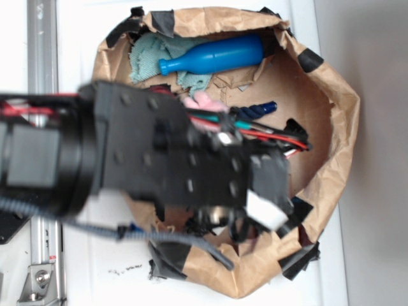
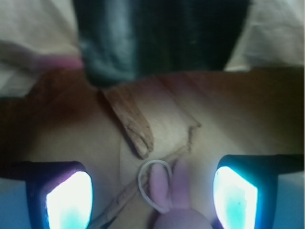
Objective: Grab the wood chip.
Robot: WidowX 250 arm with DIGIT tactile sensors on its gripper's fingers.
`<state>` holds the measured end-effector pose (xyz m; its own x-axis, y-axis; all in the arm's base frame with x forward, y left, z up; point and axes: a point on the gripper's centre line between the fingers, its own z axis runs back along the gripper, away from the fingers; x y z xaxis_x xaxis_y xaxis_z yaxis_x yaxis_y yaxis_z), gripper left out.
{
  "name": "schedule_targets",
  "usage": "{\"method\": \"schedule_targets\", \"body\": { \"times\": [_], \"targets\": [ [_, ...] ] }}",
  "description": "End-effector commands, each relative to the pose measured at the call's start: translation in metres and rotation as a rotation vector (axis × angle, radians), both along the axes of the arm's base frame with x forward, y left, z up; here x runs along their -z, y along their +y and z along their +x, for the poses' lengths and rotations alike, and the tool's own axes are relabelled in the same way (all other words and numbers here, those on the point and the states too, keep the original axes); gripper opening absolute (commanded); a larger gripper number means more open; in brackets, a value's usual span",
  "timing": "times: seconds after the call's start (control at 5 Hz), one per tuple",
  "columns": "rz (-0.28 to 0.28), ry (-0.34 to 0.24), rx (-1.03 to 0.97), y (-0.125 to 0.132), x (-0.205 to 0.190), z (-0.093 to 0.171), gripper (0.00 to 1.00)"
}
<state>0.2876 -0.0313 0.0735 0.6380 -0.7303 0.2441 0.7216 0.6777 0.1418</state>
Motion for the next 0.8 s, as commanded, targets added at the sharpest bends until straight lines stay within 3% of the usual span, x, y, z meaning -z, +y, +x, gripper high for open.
{"method": "schedule_targets", "body": {
  "times": [0.0, 0.4, 0.6],
  "targets": [
    [-0.051, -0.03, 0.119, -0.019, 0.014, 0.005, 1.0],
    [0.005, -0.006, 0.211, -0.06, 0.053, 0.016, 1.0],
    [0.029, 0.012, 0.176, -0.074, 0.066, 0.022, 0.71]
  ]
}}
